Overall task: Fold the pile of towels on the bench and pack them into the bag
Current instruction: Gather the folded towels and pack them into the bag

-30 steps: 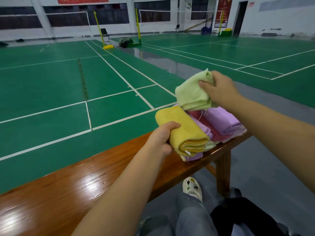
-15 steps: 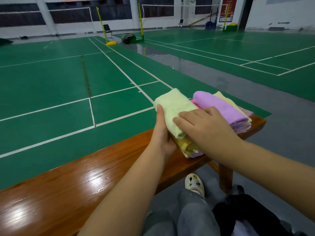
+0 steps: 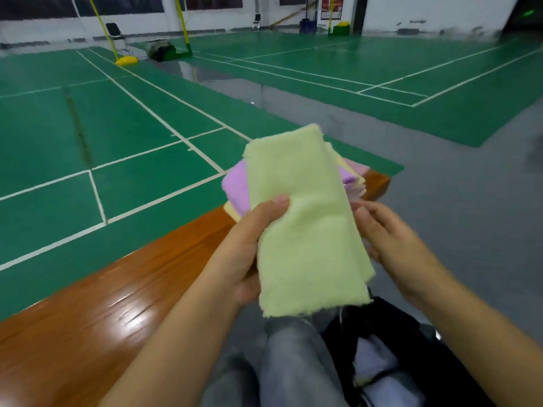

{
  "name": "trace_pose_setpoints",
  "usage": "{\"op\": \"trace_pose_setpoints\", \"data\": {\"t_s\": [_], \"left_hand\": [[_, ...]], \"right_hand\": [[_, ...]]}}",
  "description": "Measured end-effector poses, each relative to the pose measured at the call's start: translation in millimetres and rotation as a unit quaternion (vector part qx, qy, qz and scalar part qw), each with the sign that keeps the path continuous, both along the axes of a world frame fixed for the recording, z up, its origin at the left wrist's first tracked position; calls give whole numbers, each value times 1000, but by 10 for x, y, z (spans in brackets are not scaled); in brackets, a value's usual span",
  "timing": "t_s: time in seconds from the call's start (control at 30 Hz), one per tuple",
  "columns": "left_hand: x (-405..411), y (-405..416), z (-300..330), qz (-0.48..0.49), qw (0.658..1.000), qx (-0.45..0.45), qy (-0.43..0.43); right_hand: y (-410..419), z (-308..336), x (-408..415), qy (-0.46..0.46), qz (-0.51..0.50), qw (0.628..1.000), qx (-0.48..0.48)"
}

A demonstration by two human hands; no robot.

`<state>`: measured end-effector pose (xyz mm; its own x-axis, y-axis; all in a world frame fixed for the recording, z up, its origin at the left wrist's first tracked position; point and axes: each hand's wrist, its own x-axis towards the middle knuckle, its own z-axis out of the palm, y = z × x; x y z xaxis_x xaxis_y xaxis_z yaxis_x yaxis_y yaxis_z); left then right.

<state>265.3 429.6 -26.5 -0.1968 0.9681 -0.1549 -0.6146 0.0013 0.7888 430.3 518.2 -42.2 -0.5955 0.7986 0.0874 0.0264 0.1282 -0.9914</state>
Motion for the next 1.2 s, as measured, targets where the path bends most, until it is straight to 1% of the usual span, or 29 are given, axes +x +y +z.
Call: {"op": "trace_pose_setpoints", "data": {"t_s": [0.03, 0.07, 0.13, 0.17, 0.3, 0.4, 0.5, 0.6, 0.7, 0.77, 0.87, 0.9, 0.93, 1.0, 1.07, 1.13, 1.2], "left_hand": [[130, -6, -6, -13, 1000, 2, -14], [305, 31, -61, -33, 999, -4, -25], [553, 103, -217, -65, 997, -24, -32], [695, 179, -345, -90, 995, -42, -26], [1122, 499, -870, -183, 975, -125, 12], [1438, 819, -1371, -238, 953, -181, 40], [1693, 1077, -1871, -298, 929, -210, 69], [1927, 1201, -2383, -360, 893, -253, 97], [2047, 1245, -2891, -427, 842, -303, 127], [2052, 1224, -3217, -468, 800, -344, 151], [1982, 1167, -3580, -508, 729, -417, 193], [1943, 1158, -3693, -514, 709, -434, 210], [1911, 1162, -3772, -515, 697, -442, 233], [1866, 1218, -3905, -493, 694, -435, 295], [1861, 1318, -3998, -462, 701, -409, 359], [1835, 1414, -4070, -438, 707, -408, 375], [1763, 1457, -4237, -417, 701, -431, 386]], "right_hand": [[1, -70, 79, 15, 24, 995, -93], [-4, -168, 223, 36, 21, 985, -170], [24, -391, 483, 80, 2, 960, -270], [28, -489, 632, 89, 1, 953, -291], [124, -962, 1179, 127, -5, 929, -348], [205, -1399, 1610, 135, -67, 922, -356], [240, -1850, 1891, 94, -125, 918, -365], [186, -2334, 2089, 46, -174, 893, -412], [-3, -2834, 2186, 49, -192, 856, -478], [-178, -3228, 2201, 52, -208, 828, -518], [-350, -3670, 2150, 67, -223, 788, -570], [-389, -3805, 2129, 72, -224, 777, -584], [-409, -3904, 2112, 77, -226, 767, -596], [-408, -4083, 2088, 88, -243, 747, -612], [-363, -4238, 2068, 91, -261, 737, -617], [-284, -4362, 2030, 98, -272, 733, -616], [-199, -4490, 1973, 106, -283, 729, -614]]}}
